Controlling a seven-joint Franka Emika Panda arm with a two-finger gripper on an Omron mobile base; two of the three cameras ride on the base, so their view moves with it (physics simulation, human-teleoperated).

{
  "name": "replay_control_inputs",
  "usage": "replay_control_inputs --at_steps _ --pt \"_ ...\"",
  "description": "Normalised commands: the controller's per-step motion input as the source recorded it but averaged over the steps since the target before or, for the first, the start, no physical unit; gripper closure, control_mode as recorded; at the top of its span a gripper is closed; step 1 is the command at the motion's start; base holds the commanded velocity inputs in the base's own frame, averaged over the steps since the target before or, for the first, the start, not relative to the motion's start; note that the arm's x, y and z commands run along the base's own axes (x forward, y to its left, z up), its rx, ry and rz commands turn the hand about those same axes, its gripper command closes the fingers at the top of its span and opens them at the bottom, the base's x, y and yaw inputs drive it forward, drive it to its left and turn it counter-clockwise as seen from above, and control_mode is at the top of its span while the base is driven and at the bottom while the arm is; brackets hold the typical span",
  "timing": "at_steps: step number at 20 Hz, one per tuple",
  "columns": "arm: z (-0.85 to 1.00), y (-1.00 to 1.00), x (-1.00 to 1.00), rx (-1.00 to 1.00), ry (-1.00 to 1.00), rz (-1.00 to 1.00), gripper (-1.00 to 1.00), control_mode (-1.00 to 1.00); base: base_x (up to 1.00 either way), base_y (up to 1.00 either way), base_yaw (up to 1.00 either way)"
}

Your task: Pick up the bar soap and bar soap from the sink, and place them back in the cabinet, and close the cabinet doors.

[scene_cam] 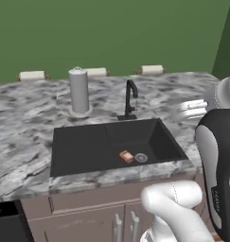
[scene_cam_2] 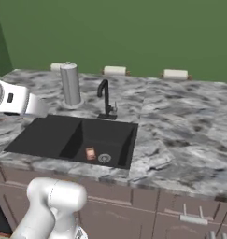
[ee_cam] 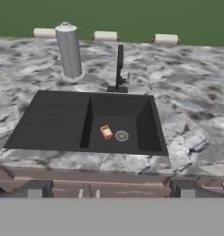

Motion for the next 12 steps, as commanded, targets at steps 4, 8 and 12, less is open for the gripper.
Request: replay_control_inputs --at_steps 4,8,12 --pt "0.00 0.00 0.00 0.00 0.00 0.00 -1.00 1.00 0.51 0.00 -0.29" --pt "0.00 0.00 0.00 0.00 0.00 0.00 -1.00 1.00 0.26 0.00 -0.14" --pt "0.00 0.00 0.00 0.00 0.00 0.00 -1.00 1.00 0.08 0.00 -0.12"
